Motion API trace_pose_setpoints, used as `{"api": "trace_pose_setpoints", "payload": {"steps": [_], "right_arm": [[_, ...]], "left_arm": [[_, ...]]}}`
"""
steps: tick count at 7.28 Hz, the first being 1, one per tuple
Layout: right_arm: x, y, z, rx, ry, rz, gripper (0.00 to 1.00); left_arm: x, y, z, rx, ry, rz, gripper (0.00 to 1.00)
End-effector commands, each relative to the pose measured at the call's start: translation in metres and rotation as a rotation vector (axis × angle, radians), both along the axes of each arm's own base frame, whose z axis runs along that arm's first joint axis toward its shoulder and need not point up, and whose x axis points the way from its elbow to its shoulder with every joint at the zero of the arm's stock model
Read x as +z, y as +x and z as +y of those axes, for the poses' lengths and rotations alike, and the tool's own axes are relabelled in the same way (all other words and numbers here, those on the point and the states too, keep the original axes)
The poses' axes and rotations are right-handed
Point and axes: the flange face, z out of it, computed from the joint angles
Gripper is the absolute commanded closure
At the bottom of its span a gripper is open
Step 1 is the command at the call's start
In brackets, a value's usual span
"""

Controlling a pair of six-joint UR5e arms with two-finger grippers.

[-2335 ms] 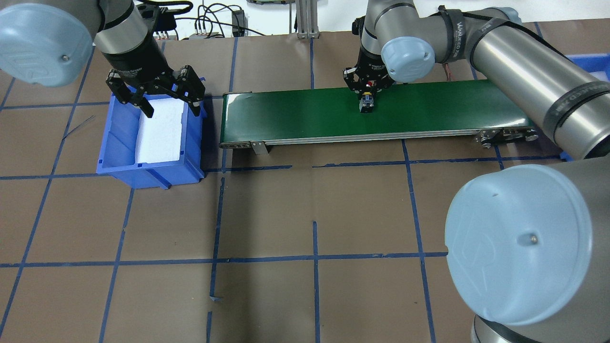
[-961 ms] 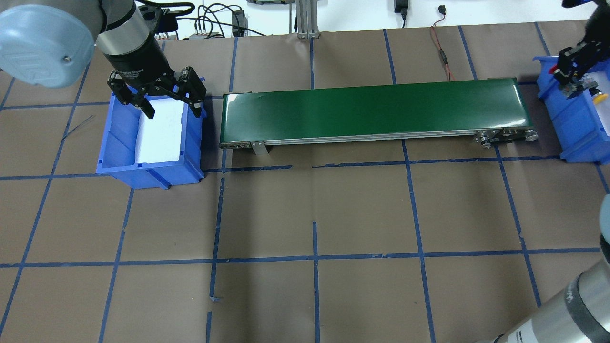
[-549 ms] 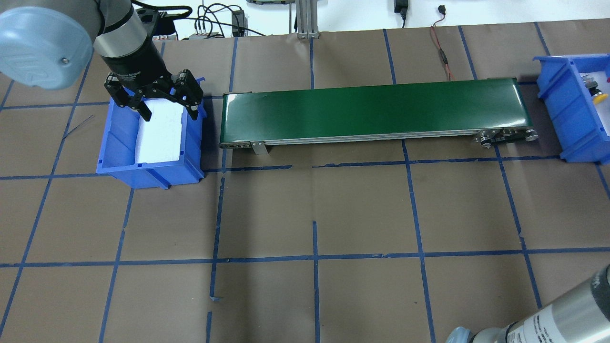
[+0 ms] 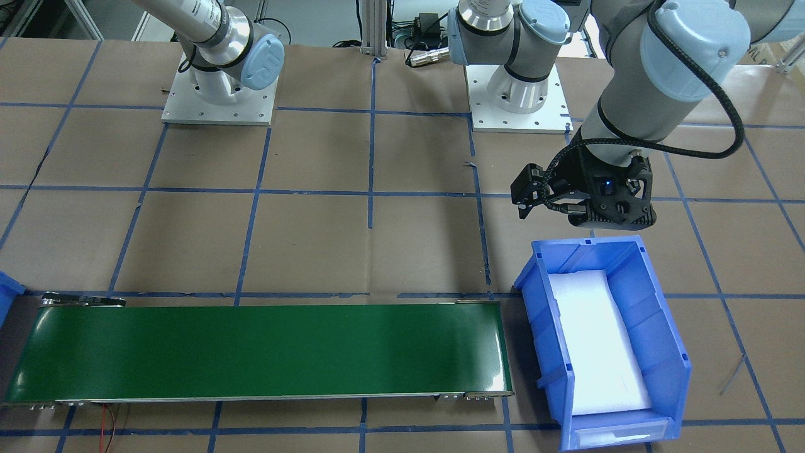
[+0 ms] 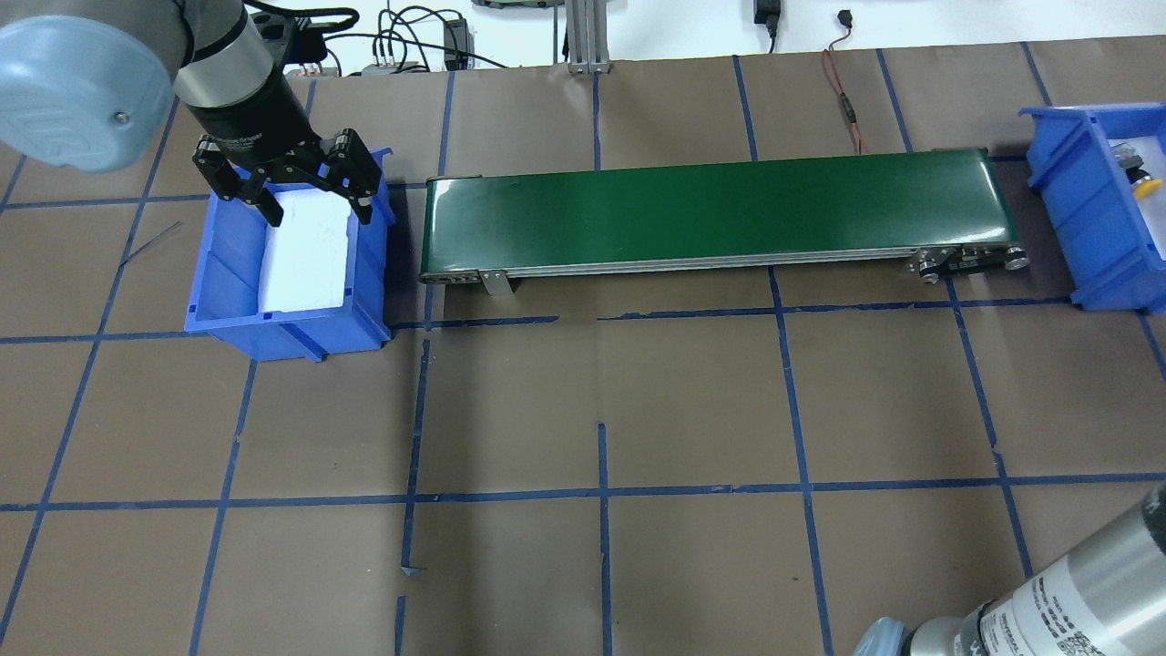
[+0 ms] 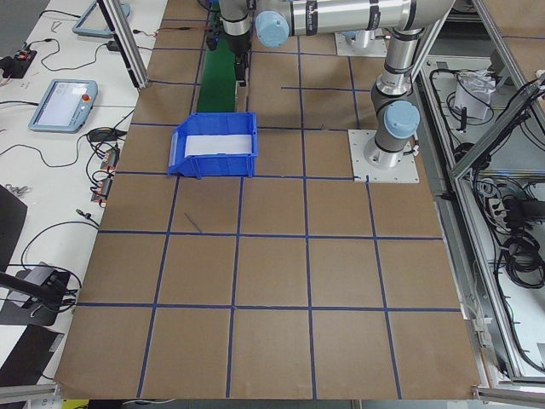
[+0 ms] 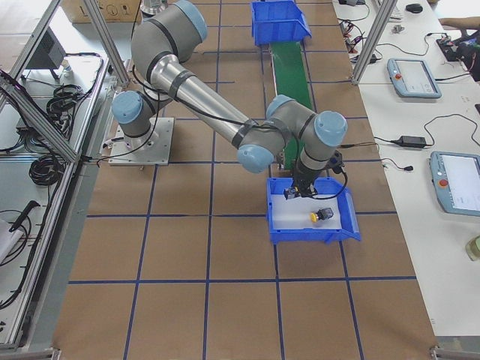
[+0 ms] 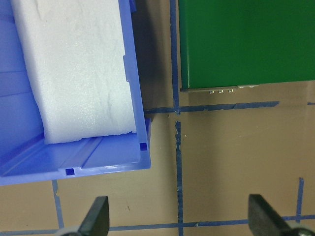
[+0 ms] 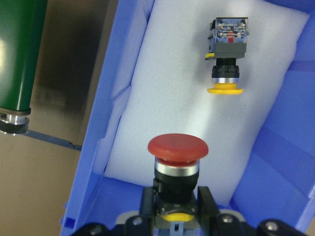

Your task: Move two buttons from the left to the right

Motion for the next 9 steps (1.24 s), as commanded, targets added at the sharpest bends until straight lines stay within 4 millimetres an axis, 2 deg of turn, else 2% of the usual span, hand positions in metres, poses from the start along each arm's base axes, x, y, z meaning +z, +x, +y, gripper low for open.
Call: {"api": "trace_pose_setpoints", "payload": {"steps": [1, 2, 3, 5, 9], "right_arm": [[-0.029, -0.008, -0.012, 0.001, -0.006, 0.001, 0.93], [-0.043, -0.010, -0.016, 0.003, -0.006, -0.001, 0.93], [-0.055, -0.012, -0.019, 0.003, -0.003, -0.003, 0.93], [-0.065, -0.011, -0.022, 0.006, 0.001, -0.007, 0.93], [-0.080, -0.011, -0.022, 0.004, 0.016, -0.018, 0.93]], "left_arm": [[-0.006, 0.012, -0.004, -0.023, 0.012, -0.001, 0.00], [-0.006, 0.016, -0.007, -0.023, 0.016, 0.002, 0.00], [0.006, 0.020, -0.009, -0.023, 0.000, 0.002, 0.00], [0.018, 0.013, -0.002, -0.021, -0.023, 0.011, 0.00], [0.012, 0.013, 0.000, -0.030, -0.015, 0.010, 0.00]]}}
